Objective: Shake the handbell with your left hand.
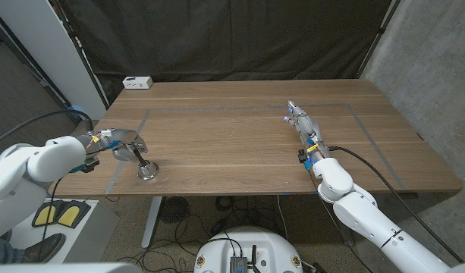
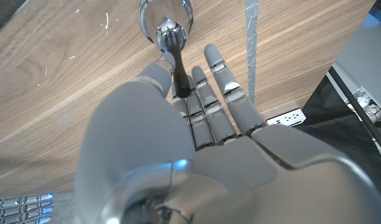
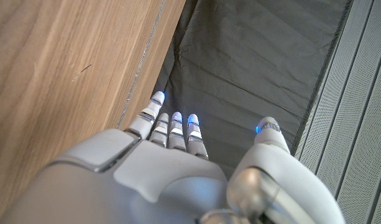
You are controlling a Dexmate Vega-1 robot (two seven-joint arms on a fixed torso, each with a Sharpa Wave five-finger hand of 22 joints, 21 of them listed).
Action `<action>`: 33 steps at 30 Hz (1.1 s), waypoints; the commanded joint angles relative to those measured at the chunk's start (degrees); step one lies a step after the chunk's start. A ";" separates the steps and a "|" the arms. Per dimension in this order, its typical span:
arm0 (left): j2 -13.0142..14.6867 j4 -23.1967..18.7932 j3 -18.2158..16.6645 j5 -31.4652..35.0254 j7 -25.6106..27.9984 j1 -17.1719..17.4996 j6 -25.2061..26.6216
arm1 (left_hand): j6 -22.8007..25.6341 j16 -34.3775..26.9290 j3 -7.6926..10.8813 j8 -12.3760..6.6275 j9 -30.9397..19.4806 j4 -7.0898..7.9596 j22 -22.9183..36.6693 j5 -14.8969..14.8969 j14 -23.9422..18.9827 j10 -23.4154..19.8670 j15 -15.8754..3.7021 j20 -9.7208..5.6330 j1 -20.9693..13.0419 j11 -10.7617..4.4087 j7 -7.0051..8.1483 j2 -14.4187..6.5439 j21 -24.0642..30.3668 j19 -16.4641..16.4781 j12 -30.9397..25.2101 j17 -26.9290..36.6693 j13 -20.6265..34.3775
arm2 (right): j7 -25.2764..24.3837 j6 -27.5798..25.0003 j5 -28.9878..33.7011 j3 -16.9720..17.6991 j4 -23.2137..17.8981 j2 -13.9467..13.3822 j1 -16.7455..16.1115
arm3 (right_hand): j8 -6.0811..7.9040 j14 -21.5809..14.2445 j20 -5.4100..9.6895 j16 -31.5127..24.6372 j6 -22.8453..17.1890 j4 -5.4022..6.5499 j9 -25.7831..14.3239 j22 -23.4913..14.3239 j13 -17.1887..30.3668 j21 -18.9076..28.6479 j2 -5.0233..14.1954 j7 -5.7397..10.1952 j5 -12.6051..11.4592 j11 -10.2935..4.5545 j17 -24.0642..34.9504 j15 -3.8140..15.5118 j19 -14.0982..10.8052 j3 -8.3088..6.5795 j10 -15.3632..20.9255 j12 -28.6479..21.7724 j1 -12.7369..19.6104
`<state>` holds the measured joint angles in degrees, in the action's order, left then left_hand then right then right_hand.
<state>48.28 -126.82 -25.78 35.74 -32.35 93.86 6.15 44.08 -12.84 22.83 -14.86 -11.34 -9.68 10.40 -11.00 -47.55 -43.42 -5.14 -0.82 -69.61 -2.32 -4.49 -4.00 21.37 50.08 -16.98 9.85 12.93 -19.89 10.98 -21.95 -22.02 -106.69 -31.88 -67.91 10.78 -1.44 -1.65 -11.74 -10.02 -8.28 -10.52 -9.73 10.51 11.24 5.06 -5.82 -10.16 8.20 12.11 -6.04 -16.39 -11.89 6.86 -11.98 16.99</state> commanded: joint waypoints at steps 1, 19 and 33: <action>0.78 0.55 1.12 -1.45 3.39 0.51 2.24 | 1.99 0.01 0.81 -0.27 -0.21 -0.02 0.08 0.18 -1.96 -1.63 -0.56 -0.30 -1.14 1.25 -0.04 -0.02 0.69 1.49 -0.17 -0.01 0.12 | 0.06 0.38 -0.52 -0.15 0.90 0.41 0.16 | 0.03 -0.22 -0.04 -0.17 -0.21 0.23 -0.14 -0.10 0.34 -0.14 -0.13 0.09 0.10 0.33 0.21 -0.05 -0.17 -0.32 0.08 -0.15 0.69; 2.61 0.63 2.89 -3.58 4.81 0.72 5.79 | 9.21 0.43 3.17 -1.30 -0.39 -0.01 0.18 0.08 -8.31 -7.89 -1.32 -0.80 -3.32 1.13 0.65 -1.18 2.23 4.36 -0.89 -0.10 0.08 | 0.57 0.75 -1.20 -0.14 1.71 0.50 0.37 | 0.02 -0.36 -0.24 -0.20 -0.25 0.21 -0.15 -0.11 0.35 -0.15 -0.16 0.17 0.10 0.17 0.22 -0.12 -0.16 -0.32 0.12 -0.15 0.76; 3.23 -0.27 3.99 -5.22 7.11 1.24 9.24 | 12.80 0.47 5.00 -1.32 -1.02 0.42 0.36 0.78 -15.51 -12.45 -1.80 -1.06 -4.61 -0.07 -0.25 -2.78 4.77 8.29 -2.85 0.11 3.51 | 0.52 0.29 -1.47 0.23 1.20 -0.30 -0.27 | 0.02 -0.36 -0.21 -0.19 -0.25 0.24 -0.15 -0.11 0.37 -0.14 -0.18 0.19 0.11 0.21 0.25 -0.14 -0.19 -0.30 0.19 -0.17 0.76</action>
<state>50.78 -126.68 -22.62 31.83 -26.74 94.81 13.23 56.61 -11.90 27.15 -16.19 -12.14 -9.27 10.55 -10.54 -61.24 -55.00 -5.75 -1.95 -73.55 -2.04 -4.81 -5.96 25.58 57.39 -19.44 9.61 15.32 -19.37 11.54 -23.27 -22.16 -105.17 -31.62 -67.64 10.78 -1.43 -1.64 -11.75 -10.02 -8.28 -10.52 -9.72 10.81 11.24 4.84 -5.82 -10.16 8.19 12.11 -6.03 -16.39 -11.89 6.85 -11.98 17.22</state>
